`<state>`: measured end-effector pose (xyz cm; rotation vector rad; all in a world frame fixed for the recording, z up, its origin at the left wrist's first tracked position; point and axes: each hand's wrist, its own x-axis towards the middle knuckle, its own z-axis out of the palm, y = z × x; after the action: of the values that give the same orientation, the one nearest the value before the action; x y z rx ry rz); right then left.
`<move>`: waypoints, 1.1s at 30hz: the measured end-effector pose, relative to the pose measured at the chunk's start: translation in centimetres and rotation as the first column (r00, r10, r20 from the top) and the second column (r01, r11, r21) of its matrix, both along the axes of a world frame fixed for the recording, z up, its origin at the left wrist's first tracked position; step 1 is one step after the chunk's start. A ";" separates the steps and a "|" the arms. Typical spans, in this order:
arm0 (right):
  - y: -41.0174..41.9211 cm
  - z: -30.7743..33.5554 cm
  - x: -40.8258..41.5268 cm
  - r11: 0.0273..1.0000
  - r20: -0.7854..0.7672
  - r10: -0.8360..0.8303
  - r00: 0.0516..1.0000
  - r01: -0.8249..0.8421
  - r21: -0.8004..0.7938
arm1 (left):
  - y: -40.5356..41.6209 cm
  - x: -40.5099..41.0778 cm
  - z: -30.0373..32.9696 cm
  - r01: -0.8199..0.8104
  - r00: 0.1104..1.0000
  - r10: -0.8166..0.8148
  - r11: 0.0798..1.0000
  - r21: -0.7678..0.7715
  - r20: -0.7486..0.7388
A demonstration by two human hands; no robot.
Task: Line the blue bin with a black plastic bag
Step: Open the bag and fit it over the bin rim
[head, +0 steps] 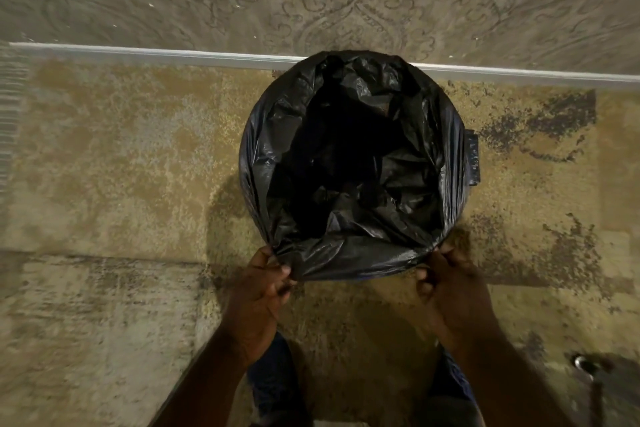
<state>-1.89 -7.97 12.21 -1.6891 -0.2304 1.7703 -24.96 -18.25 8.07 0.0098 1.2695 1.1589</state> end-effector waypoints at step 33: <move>9.9 -1.0 1.1 0.900 0.391 -0.100 0.915 -0.084 0.429 | 11.3 -4.6 2.5 -0.166 0.843 0.149 0.986 0.013 -0.518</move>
<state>-0.79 1.90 11.17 -1.6865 -0.7484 1.2164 -29.52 -6.99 10.57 0.2112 1.7943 1.3284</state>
